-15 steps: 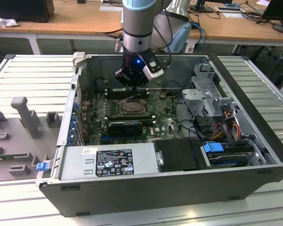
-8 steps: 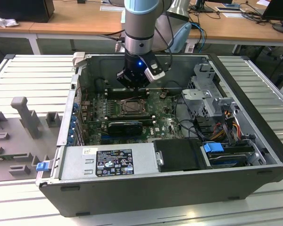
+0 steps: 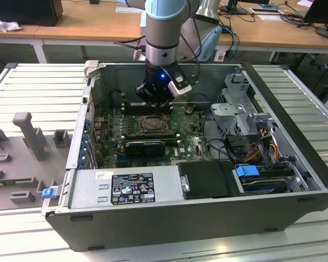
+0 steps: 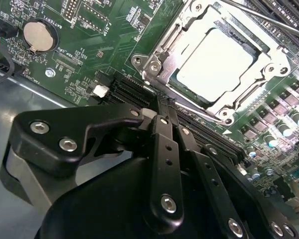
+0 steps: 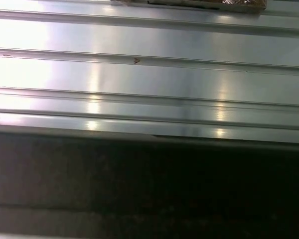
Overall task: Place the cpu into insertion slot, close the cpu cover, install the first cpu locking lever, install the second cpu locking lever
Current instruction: 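Install the first cpu locking lever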
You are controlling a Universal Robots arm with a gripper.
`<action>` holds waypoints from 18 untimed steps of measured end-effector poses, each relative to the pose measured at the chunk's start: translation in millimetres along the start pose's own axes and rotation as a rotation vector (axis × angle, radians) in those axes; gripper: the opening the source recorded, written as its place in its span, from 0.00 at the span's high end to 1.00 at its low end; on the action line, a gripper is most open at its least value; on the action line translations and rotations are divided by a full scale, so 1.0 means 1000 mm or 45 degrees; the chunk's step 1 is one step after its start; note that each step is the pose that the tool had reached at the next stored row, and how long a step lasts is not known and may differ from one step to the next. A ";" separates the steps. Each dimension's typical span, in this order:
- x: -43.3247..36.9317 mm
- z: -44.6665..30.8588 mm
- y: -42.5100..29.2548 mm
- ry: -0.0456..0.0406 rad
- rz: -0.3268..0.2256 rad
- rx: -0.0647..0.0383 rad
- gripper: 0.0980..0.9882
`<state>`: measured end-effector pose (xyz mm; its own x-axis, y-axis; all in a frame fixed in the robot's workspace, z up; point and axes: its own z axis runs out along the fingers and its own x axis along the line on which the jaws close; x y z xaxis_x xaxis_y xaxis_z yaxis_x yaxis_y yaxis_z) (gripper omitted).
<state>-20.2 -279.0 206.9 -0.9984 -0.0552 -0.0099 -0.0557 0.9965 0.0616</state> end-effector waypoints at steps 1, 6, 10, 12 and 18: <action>-0.0001 0.0001 0.0000 0.000 0.000 0.000 0.99; -0.0004 0.0015 -0.0001 0.000 0.000 0.001 0.99; -0.0006 0.0023 -0.0001 0.000 0.000 0.005 0.99; -0.0006 0.0025 -0.0002 0.000 0.000 0.009 0.99; -0.0006 0.0056 -0.0004 0.001 0.000 0.013 0.99</action>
<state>-19.5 -278.9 201.3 -0.9984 -0.0550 -0.0094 -0.0555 0.9971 0.0514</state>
